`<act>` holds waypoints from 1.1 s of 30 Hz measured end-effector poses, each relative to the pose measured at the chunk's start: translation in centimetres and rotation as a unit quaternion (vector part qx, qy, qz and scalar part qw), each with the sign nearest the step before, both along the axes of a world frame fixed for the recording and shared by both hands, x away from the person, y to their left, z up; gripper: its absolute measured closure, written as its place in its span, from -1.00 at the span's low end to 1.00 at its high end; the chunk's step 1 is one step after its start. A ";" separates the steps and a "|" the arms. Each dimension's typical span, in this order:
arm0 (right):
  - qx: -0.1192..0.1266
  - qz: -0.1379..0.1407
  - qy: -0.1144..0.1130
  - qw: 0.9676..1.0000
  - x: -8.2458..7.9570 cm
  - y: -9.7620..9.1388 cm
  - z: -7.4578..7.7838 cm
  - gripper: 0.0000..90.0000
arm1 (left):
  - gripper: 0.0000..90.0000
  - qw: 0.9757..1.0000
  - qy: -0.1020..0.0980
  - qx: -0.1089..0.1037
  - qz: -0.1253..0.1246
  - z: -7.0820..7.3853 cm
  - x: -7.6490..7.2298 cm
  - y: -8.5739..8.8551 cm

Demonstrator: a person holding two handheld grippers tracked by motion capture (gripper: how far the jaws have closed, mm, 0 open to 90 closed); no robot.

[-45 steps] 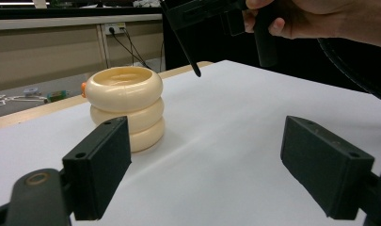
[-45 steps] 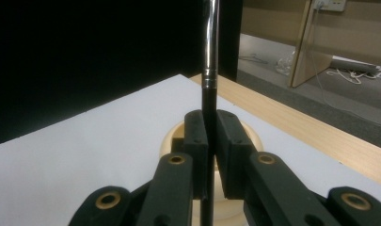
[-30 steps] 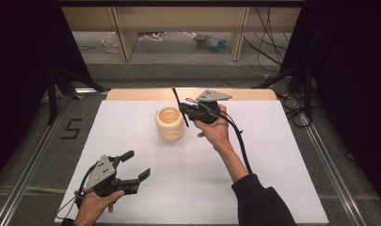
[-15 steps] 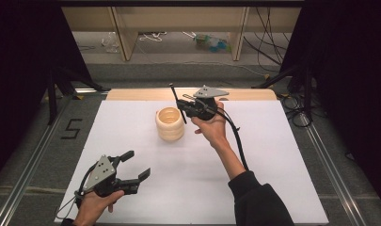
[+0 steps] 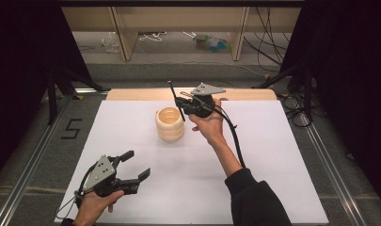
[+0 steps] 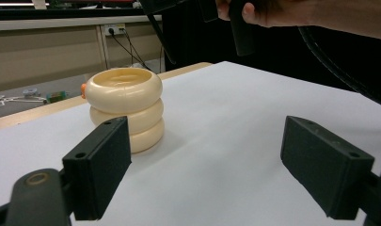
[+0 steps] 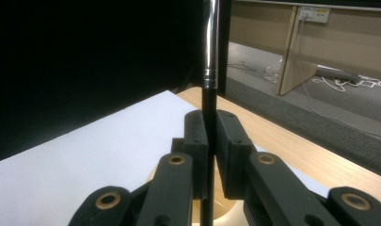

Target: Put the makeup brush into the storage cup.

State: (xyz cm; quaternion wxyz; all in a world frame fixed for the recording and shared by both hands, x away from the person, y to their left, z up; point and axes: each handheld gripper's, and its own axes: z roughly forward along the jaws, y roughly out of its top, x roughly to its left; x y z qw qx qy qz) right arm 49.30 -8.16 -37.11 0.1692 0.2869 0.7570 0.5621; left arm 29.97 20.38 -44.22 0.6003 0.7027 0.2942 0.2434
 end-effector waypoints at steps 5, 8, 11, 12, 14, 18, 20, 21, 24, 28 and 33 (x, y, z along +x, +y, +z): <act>0.000 -0.003 -0.005 1.000 0.2 0.2 0.0 0.87 | -0.64 1.000 0.003 -0.003 0.000 0.0 0.0 0.0; 0.000 -0.001 -0.006 1.000 0.3 0.5 0.0 0.87 | -0.63 1.000 0.003 -0.004 0.000 0.0 0.0 0.0; 0.000 -0.001 -0.002 1.000 0.3 0.7 0.1 0.87 | -0.63 1.000 0.003 -0.003 0.000 0.0 -0.1 0.0; 0.000 -0.002 -0.008 1.000 0.4 0.8 0.2 0.87 | -0.64 1.000 0.001 -0.009 -0.003 0.0 0.0 -0.1; 0.000 -0.002 -0.005 1.000 0.4 0.9 0.2 0.87 | -0.64 1.000 0.003 -0.004 0.000 0.0 -0.1 0.0; 0.003 -0.004 -0.008 1.000 0.7 1.2 0.3 0.87 | -0.64 1.000 0.000 -0.007 -0.003 0.0 0.0 -0.1; 0.002 -0.002 -0.011 1.000 0.8 1.3 0.3 0.87 | -0.64 1.000 0.001 -0.008 -0.003 0.0 0.0 -0.1; 0.000 -0.004 -0.010 1.000 0.8 1.4 0.3 0.87 | -0.63 1.000 0.011 -0.012 -0.001 -0.1 -0.2 -0.1; 0.000 -0.002 -0.009 1.000 0.9 1.6 0.3 0.87 | -0.63 1.000 0.012 -0.009 0.001 0.0 -0.2 -0.1; -0.006 -0.004 -0.010 1.000 1.2 1.9 0.2 0.87 | -0.64 1.000 -0.004 0.000 0.002 0.1 0.0 0.1; -0.006 -0.004 -0.009 1.000 1.4 2.4 0.2 0.87 | -0.64 1.000 0.008 -0.007 0.005 0.0 -0.2 0.0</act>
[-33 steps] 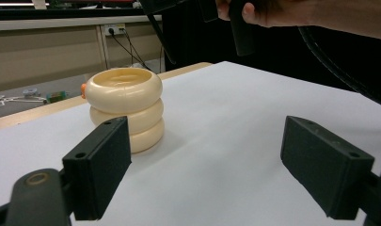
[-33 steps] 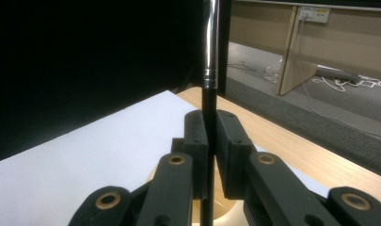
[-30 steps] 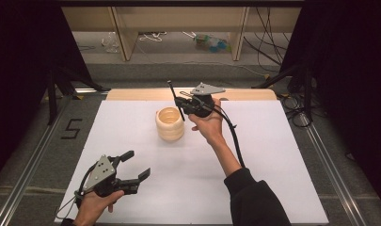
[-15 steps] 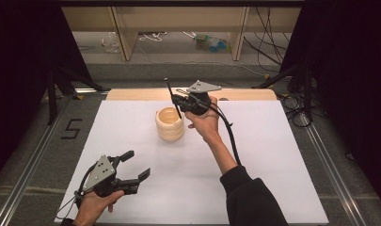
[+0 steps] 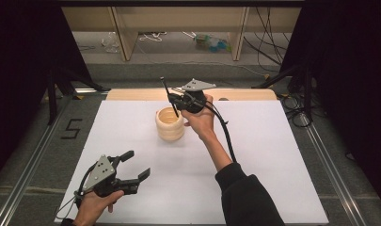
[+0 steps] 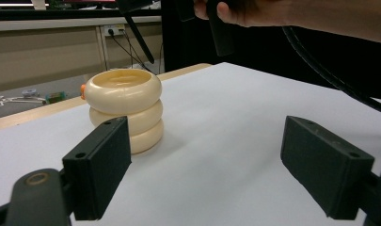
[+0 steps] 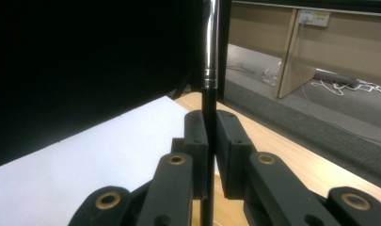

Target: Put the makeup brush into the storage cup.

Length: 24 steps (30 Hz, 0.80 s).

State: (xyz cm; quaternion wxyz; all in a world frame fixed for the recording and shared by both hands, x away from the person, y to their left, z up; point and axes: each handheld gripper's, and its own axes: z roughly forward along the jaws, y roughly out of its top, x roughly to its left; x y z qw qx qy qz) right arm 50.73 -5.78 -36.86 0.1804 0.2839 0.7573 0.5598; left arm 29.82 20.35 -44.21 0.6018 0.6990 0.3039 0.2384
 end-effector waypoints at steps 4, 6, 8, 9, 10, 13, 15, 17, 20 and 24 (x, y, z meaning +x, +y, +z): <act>-0.001 -0.001 -0.006 1.000 0.2 0.3 0.2 0.87 | -0.64 1.000 0.001 0.001 0.001 0.0 0.0 0.0; 0.000 -0.002 -0.001 1.000 0.3 0.5 0.3 0.87 | -0.64 1.000 0.006 -0.002 -0.001 0.0 -0.1 0.0; -0.001 -0.001 -0.004 1.000 0.4 0.5 0.4 0.87 | -0.64 0.990 -0.097 0.101 -0.018 0.8 1.3 1.3; 0.000 -0.001 -0.003 1.000 0.4 0.6 0.4 0.87 | -0.64 0.989 -0.099 0.111 -0.020 0.9 1.4 1.4; -0.001 -0.002 -0.010 1.000 0.5 0.7 0.4 0.87 | -0.64 0.989 -0.098 0.109 -0.020 0.9 1.4 1.4; 0.001 -0.002 -0.007 1.000 0.6 0.8 0.4 0.87 | -0.63 0.991 -0.092 0.100 -0.012 0.8 1.3 1.3; 0.001 -0.003 -0.007 1.000 0.7 0.9 0.3 0.87 | -0.63 1.000 -0.019 0.015 -0.005 0.1 0.3 0.2; 0.003 -0.002 0.001 1.000 0.7 1.1 0.2 0.87 | -0.63 1.000 -0.013 0.008 -0.008 0.1 0.2 0.1; -0.001 -0.004 -0.003 1.000 0.8 1.1 0.0 0.87 | -0.63 1.000 -0.010 0.006 -0.008 0.1 0.1 0.1; 0.003 -0.005 0.002 1.000 0.9 1.3 -0.1 0.87 | -0.64 1.000 -0.011 0.007 -0.008 0.1 0.1 0.1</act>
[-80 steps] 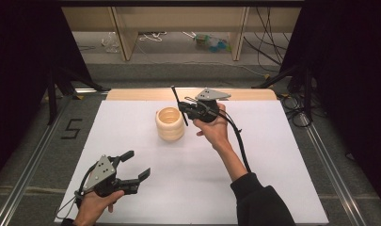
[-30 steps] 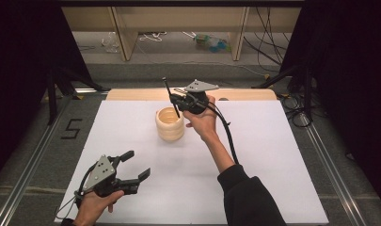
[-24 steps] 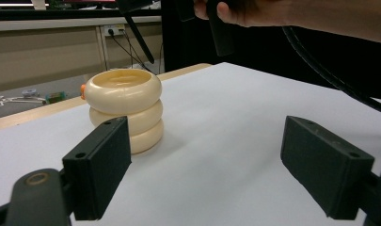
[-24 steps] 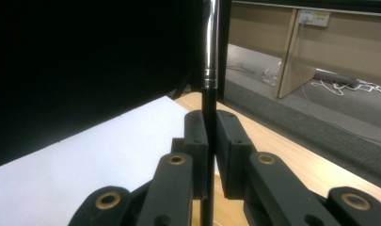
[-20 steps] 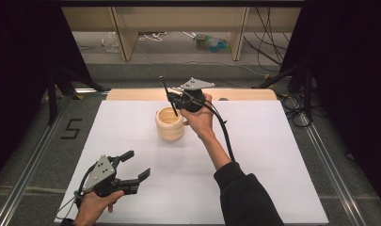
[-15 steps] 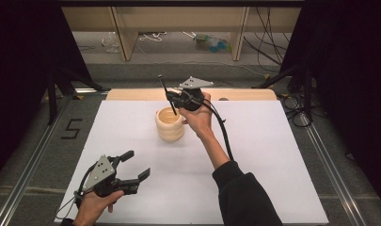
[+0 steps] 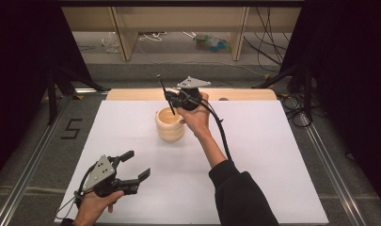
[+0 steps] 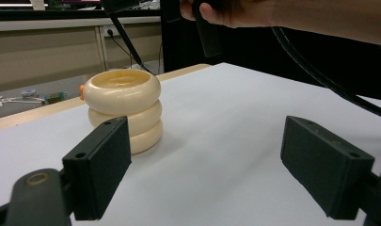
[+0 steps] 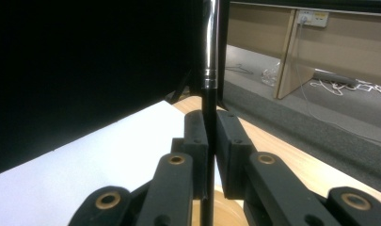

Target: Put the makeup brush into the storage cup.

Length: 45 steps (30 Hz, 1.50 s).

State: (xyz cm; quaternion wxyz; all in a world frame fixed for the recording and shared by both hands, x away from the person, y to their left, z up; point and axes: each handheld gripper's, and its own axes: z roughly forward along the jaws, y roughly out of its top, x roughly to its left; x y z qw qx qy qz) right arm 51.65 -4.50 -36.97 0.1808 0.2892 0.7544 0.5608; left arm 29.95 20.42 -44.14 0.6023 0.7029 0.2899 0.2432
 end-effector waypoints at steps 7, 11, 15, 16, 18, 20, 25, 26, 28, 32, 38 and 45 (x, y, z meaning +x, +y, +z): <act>-0.003 -0.002 -0.004 1.000 0.1 0.1 -0.2 0.87 | -0.64 1.000 0.000 0.000 -0.001 0.0 0.0 0.0; -0.004 -0.002 -0.008 1.000 0.3 0.1 -0.4 0.87 | -0.64 1.000 0.002 0.000 -0.001 0.0 0.0 0.0; -0.004 0.001 0.005 1.000 0.2 0.3 -0.6 0.87 | -0.63 1.000 0.001 0.000 -0.001 0.0 0.0 0.0; -0.004 0.001 0.005 1.000 0.2 0.3 -0.6 0.87 | -0.63 1.000 0.001 0.000 -0.001 0.0 0.0 0.0; -0.006 0.001 -0.005 1.000 0.3 0.4 -0.7 0.87 | -0.64 1.000 0.000 0.000 -0.001 0.0 0.0 0.0; -0.011 -0.001 -0.003 1.000 0.3 0.4 -0.8 0.87 | -0.64 1.000 0.001 0.000 -0.002 0.0 0.0 -0.1; -0.010 0.001 -0.004 1.000 0.4 0.6 -1.1 0.87 | -0.64 1.000 0.001 -0.001 -0.002 0.0 0.0 -0.1; -0.010 0.001 -0.004 1.000 0.4 0.6 -1.1 0.87 | -0.64 1.000 0.000 -0.001 -0.002 0.0 0.0 0.0; -0.009 -0.005 -0.004 1.000 0.4 0.6 -1.2 0.87 | -0.64 1.000 0.001 -0.001 -0.002 0.0 0.0 -0.1; -0.011 0.002 -0.001 1.000 0.5 0.6 -1.4 0.87 | -0.64 1.000 0.003 -0.001 -0.002 0.0 -0.1 -0.1; -0.010 0.002 0.002 1.000 0.5 0.9 -1.9 0.87 | -0.64 1.000 0.003 -0.001 -0.001 0.0 0.0 -0.1; -0.016 0.009 0.008 1.000 0.5 1.0 -2.2 0.87 | -0.64 1.000 0.002 -0.002 -0.002 0.0 0.0 -0.1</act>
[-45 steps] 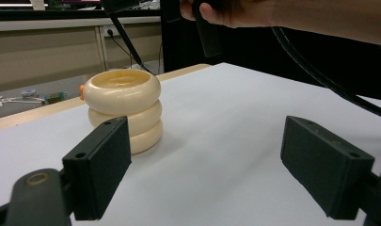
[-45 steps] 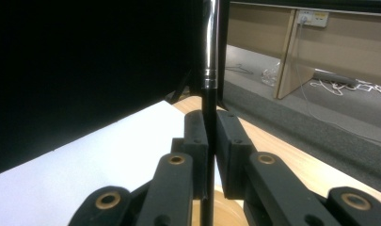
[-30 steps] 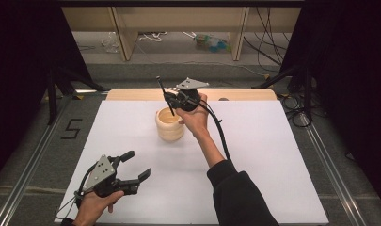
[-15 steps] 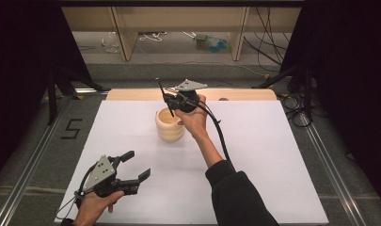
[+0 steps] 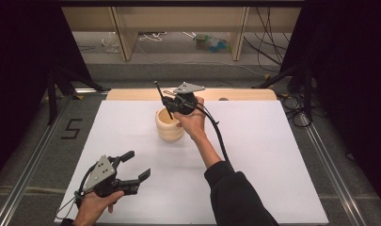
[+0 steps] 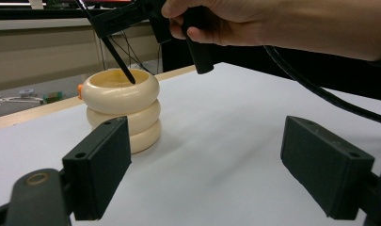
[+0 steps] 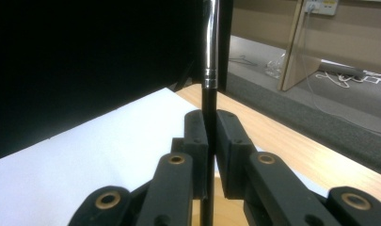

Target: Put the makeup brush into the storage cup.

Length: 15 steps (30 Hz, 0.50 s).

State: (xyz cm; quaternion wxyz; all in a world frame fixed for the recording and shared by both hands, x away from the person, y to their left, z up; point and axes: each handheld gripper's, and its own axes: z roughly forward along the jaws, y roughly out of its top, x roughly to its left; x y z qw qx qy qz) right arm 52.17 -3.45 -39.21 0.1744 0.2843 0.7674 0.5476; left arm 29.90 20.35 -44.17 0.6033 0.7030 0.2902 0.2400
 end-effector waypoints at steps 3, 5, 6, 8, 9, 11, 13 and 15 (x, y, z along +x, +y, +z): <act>-0.002 0.000 0.002 1.000 0.0 -0.1 -0.1 0.87 | -0.64 1.000 0.001 0.001 0.000 0.0 0.0 0.0; -0.003 -0.001 0.004 1.000 0.1 -0.1 -0.2 0.87 | -0.64 1.000 0.000 0.000 0.000 0.0 0.0 0.0; -0.001 -0.005 0.002 1.000 0.1 0.0 -0.3 0.87 | -0.64 1.000 0.000 0.000 0.000 0.0 0.0 0.0; -0.004 -0.001 0.002 1.000 0.1 0.0 -0.4 0.87 | -0.64 1.000 -0.001 0.000 0.000 0.0 0.0 0.0; -0.005 -0.002 0.003 1.000 0.0 0.0 -0.4 0.87 | -0.64 1.000 -0.001 0.000 0.000 0.0 0.0 0.0; -0.004 -0.003 -0.002 1.000 0.0 0.1 -0.5 0.87 | -0.64 1.000 -0.001 0.000 0.000 0.0 0.0 0.0; -0.003 0.000 0.000 1.000 0.0 0.0 -0.5 0.87 | -0.64 1.000 -0.002 0.001 0.000 0.0 0.0 0.1; -0.001 -0.001 -0.001 1.000 0.1 0.0 -0.6 0.87 | -0.64 1.000 -0.002 0.001 0.000 0.0 0.0 0.1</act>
